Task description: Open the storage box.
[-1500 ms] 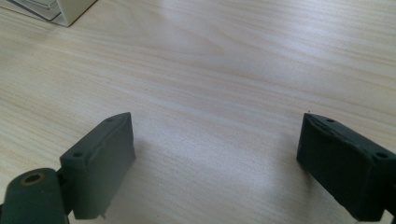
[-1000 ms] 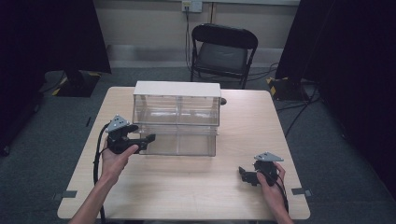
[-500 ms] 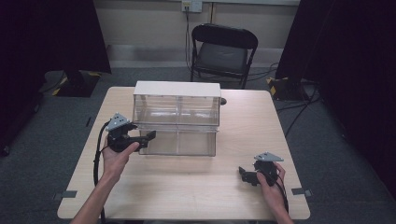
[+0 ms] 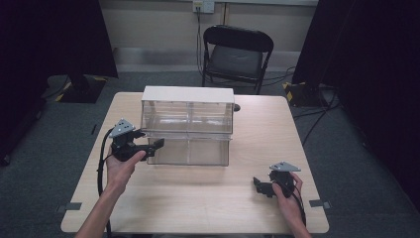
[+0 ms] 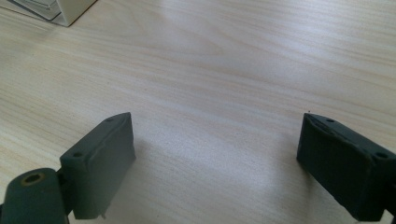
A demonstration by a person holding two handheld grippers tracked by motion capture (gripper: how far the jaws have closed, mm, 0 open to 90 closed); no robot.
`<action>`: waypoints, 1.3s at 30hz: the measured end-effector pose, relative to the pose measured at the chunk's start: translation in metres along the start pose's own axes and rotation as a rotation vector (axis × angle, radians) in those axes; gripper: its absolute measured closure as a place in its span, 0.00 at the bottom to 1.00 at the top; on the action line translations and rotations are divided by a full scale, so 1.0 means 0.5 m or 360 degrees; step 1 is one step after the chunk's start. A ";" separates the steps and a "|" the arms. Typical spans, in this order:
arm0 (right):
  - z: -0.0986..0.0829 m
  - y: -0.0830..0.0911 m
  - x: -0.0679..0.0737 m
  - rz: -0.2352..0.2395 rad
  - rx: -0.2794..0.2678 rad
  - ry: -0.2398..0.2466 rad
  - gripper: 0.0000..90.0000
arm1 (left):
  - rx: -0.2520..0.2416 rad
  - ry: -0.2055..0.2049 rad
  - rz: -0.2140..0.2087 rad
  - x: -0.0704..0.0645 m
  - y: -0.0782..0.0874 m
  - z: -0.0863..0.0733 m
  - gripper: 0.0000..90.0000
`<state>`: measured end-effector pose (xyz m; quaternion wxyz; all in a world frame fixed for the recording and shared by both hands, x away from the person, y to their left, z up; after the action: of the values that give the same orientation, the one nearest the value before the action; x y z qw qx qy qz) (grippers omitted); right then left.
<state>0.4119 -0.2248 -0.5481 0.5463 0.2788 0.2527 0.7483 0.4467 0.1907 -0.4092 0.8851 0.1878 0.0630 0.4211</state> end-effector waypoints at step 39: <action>0.000 0.000 0.000 0.0000 0.0000 0.0000 0.12 | -0.0022 -0.0007 -0.0009 0.002 -0.002 -0.004 0.18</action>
<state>0.4119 -0.2248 -0.5481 0.5462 0.2788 0.2527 0.7484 0.4475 0.1918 -0.4115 0.8877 0.1824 0.0589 0.4186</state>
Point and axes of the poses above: each handheld gripper's, and its own axes: y roughly backward along the jaws, z roughly out of its top, x roughly to its left, the point moved 7 cm from there along -y, roughly forward along the jaws, and after that the axes turned 12 degrees about -y, right-handed, at the moved point
